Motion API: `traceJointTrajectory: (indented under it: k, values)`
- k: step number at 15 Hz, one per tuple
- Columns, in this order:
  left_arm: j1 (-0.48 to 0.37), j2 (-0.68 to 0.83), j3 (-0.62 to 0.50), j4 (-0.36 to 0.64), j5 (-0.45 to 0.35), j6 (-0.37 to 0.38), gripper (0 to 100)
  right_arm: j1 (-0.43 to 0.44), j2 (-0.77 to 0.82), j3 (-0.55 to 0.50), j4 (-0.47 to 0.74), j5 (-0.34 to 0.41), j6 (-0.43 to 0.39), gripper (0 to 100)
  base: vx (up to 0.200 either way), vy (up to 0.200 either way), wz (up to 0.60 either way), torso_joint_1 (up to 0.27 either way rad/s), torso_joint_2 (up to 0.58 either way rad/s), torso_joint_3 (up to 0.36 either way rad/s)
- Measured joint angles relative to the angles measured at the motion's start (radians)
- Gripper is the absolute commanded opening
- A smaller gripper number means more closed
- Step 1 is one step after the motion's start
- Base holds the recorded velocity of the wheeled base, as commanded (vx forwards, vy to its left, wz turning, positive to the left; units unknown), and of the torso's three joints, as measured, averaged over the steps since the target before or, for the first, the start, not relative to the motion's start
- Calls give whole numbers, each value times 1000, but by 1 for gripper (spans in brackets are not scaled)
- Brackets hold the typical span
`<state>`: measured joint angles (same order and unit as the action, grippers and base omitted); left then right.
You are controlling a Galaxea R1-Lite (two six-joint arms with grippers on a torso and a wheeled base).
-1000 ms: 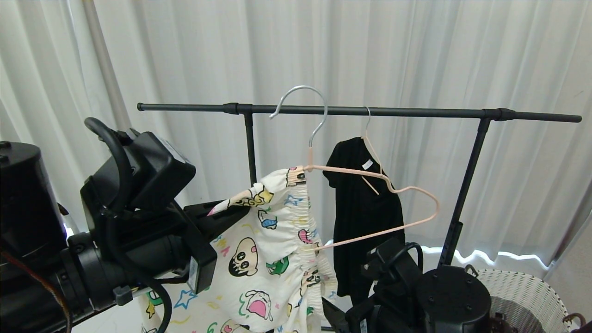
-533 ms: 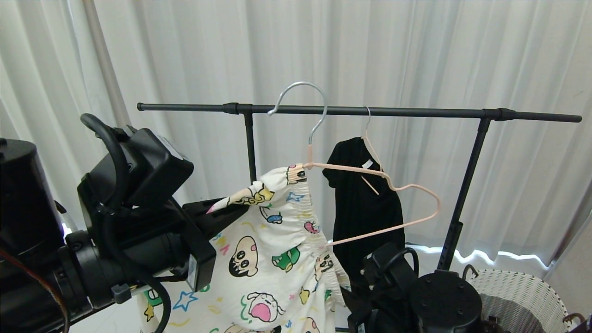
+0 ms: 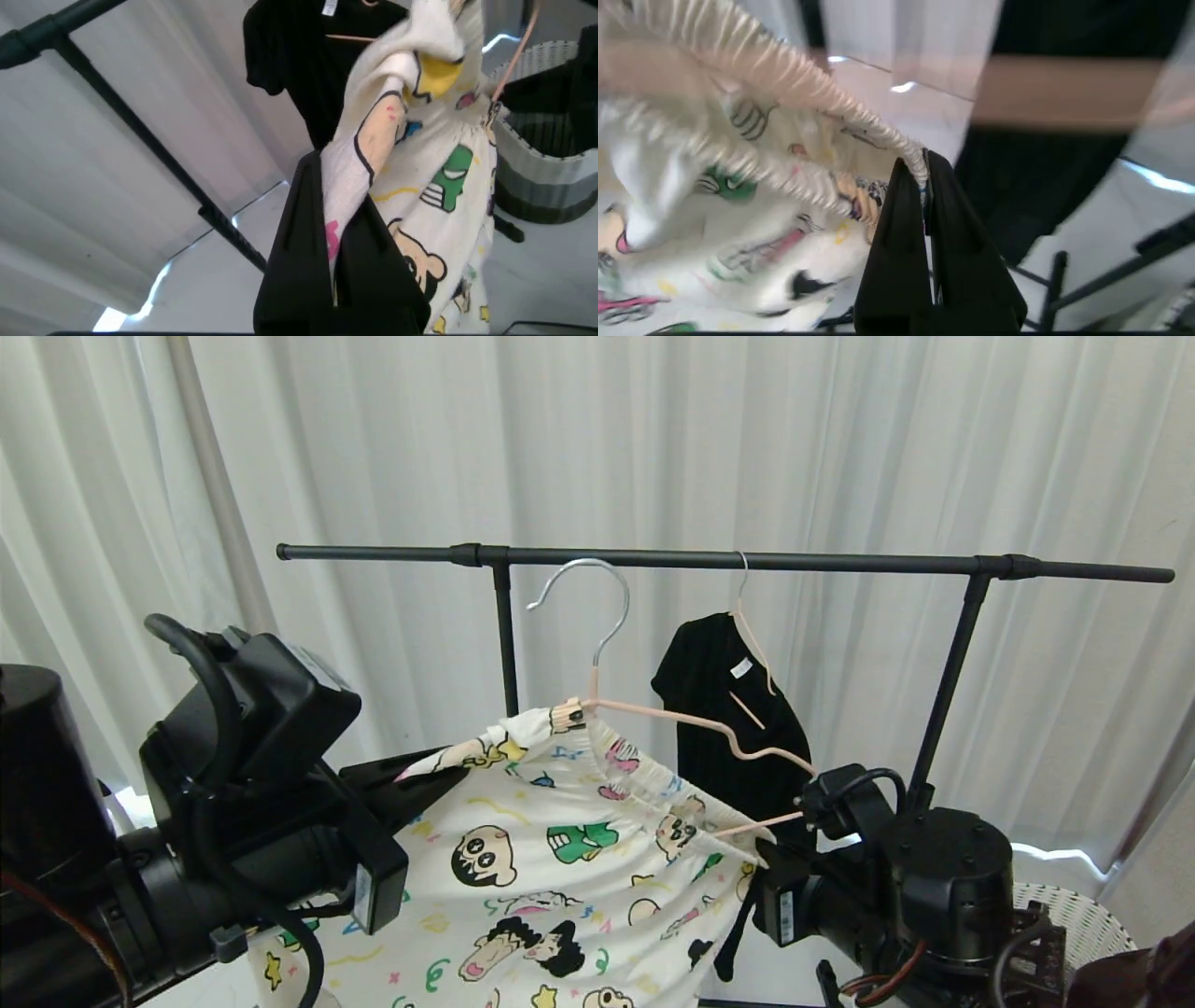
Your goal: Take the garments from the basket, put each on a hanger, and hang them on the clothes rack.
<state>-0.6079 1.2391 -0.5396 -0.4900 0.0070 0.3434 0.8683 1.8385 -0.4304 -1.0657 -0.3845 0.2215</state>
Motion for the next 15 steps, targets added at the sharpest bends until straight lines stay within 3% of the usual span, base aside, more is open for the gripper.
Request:
traceJointTrajectory:
  k: [3, 7, 12, 13, 15]
  values:
    - [28, -28, 78, -19, -1, 2, 0, -66, -43, 14, 1, 16, -20, 0, 0, 0, 0, 0, 0, 0]
    - [42, -51, 157, -20, 10, 12, 0, -87, -94, 20, 2, 62, -72, 0, 0, 0, 0, 0, 0, 0]
    - [123, -19, 209, -21, 36, 101, 0, -84, -165, 18, 39, 90, -137, 0, 0, 0, 0, 0, 0, 0]
    - [127, -9, 207, -23, 38, 99, 0, -82, -189, 18, 79, 92, -145, 100, 0, 0, 0, 0, 0, 0]
    - [130, 5, 199, -26, 39, 91, 0, -73, -252, 18, 178, 115, -155, 100, 0, 0, 0, 0, 0, 0]
